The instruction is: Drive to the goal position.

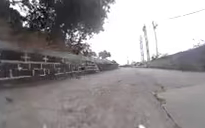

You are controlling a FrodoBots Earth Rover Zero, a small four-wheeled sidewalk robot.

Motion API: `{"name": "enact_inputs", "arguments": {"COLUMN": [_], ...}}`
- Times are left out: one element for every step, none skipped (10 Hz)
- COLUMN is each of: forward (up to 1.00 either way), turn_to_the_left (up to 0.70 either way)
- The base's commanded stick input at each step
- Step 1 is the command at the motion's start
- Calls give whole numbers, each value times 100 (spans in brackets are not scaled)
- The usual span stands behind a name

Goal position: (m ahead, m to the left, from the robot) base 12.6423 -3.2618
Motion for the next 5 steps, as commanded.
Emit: {"name": "enact_inputs", "arguments": {"forward": [70, 70, 70, 70, 70], "turn_to_the_left": [-5, 0, 0, 0, 0]}}
